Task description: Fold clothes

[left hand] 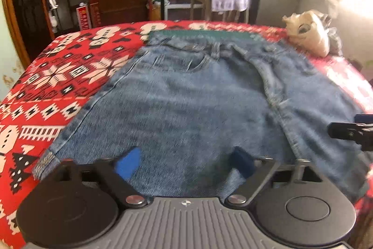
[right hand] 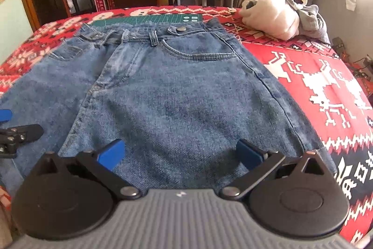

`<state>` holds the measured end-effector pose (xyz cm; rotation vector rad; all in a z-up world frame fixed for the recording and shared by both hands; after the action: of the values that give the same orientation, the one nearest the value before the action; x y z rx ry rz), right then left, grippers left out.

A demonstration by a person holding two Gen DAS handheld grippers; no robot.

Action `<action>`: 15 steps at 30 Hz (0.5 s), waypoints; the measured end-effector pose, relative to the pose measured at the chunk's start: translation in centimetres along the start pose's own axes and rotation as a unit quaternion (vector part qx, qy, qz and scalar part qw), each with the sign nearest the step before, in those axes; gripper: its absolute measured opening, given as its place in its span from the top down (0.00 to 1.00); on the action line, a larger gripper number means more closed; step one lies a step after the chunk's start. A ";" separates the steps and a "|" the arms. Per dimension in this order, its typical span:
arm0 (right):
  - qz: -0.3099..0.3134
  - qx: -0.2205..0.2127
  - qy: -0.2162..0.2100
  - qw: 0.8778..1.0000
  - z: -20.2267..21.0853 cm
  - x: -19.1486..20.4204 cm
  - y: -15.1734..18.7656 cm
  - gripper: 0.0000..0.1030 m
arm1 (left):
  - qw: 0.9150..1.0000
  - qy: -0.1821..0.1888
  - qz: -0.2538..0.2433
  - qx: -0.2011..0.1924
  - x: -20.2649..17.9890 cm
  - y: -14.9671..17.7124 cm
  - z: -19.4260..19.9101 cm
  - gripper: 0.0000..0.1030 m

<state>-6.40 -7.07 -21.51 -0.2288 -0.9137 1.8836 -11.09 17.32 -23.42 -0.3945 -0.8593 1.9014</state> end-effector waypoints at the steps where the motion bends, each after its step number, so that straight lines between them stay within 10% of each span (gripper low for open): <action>1: -0.006 -0.010 -0.004 1.000 0.4 -0.2 -0.3 0.02 | 1.000 0.001 -0.001 -0.004 0.2 -0.4 0.2 0.32; 7: -0.003 -0.013 -0.021 1.000 1.1 -1.0 -2.2 0.69 | 1.000 0.006 0.017 -0.025 2.1 -3.8 -0.5 0.68; 11: 0.005 -0.006 -0.012 1.000 0.7 -1.9 -3.7 0.85 | 0.999 0.012 0.052 0.002 4.2 -5.2 -3.7 0.92; 15: -0.013 -0.014 -0.005 1.000 0.0 -3.6 -5.0 0.86 | 0.996 0.029 0.084 0.027 5.9 -5.8 -6.5 0.94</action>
<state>-1.16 -8.96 -18.97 -0.2237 -0.9448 1.8499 -6.26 26.60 -23.28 -0.5002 -0.7549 2.0521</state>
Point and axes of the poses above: each gripper's, at about its wrist camera, not at the fingertips, and z roughly against the way its jaws point, x to its left, y to its underside, the point moved 2 cm from there along -z, roughly the way its jaws point, and after that the axes turned 11 degrees about -y, right-handed, at the moved point
